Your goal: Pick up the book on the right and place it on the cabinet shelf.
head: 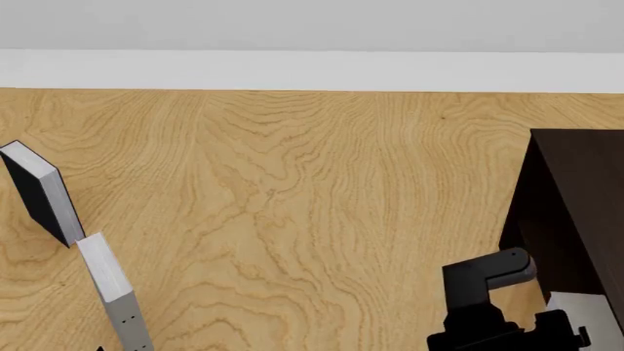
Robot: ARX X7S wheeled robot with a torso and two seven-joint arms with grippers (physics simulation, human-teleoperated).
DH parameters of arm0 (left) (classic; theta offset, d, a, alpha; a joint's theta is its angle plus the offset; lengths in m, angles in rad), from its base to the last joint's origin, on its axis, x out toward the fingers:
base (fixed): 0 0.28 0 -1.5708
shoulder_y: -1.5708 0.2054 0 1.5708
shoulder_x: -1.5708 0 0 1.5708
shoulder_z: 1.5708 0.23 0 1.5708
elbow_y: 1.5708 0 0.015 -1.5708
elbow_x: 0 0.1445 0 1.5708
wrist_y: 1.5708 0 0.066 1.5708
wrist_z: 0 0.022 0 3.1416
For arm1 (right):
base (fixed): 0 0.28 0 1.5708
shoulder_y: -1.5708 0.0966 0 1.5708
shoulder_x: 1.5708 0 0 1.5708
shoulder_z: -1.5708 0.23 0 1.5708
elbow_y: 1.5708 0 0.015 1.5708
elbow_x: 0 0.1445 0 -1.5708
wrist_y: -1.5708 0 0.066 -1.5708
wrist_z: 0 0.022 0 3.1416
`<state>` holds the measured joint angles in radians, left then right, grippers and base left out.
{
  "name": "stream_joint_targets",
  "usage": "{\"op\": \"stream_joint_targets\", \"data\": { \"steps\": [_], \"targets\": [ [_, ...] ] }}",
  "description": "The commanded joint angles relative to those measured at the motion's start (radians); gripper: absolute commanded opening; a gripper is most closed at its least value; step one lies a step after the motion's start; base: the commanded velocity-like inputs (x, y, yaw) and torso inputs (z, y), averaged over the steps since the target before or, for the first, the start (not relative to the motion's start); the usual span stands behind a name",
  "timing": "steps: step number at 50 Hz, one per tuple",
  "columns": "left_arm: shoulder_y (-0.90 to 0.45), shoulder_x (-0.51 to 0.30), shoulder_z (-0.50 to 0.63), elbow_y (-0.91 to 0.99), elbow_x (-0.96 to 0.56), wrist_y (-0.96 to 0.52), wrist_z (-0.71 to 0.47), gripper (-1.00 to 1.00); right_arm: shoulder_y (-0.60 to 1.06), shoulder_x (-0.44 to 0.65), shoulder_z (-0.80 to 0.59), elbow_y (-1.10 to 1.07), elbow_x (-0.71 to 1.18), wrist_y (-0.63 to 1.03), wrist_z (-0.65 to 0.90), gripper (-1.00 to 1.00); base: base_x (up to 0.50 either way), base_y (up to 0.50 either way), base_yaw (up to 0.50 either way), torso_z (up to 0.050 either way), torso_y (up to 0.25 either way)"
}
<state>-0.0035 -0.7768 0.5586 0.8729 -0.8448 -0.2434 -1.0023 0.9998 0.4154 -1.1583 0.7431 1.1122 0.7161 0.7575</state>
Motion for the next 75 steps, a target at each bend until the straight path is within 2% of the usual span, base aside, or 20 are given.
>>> {"op": "stream_joint_targets", "data": {
  "steps": [1, 41, 57, 75],
  "targets": [
    [-0.002, 0.008, -0.014, 0.005, -0.004, -0.018, 0.002, 1.00, 0.007, 0.036, -0.023, 0.044, -0.073, -0.003, 0.012, 1.00, 0.00, 0.00, 0.00, 0.000, 0.000],
    [-0.024, 0.008, -0.007, 0.004, -0.020, -0.030, -0.007, 1.00, -0.007, 0.053, -0.034, 0.126, -0.096, -0.016, -0.034, 1.00, 0.01, -0.01, 0.00, -0.002, 0.000],
    [-0.023, 0.004, -0.005, 0.007, -0.017, -0.029, -0.012, 1.00, -0.010, 0.093, -0.040, -0.084, -0.083, 0.018, 0.017, 1.00, 0.00, 0.00, -0.01, -0.002, 0.000],
    [-0.010, -0.001, -0.004, 0.007, -0.005, -0.015, -0.011, 1.00, -0.003, 0.077, -0.099, -0.317, -0.100, 0.055, 0.008, 1.00, 0.00, 0.00, 0.00, 0.000, 0.000]
  ]
}}
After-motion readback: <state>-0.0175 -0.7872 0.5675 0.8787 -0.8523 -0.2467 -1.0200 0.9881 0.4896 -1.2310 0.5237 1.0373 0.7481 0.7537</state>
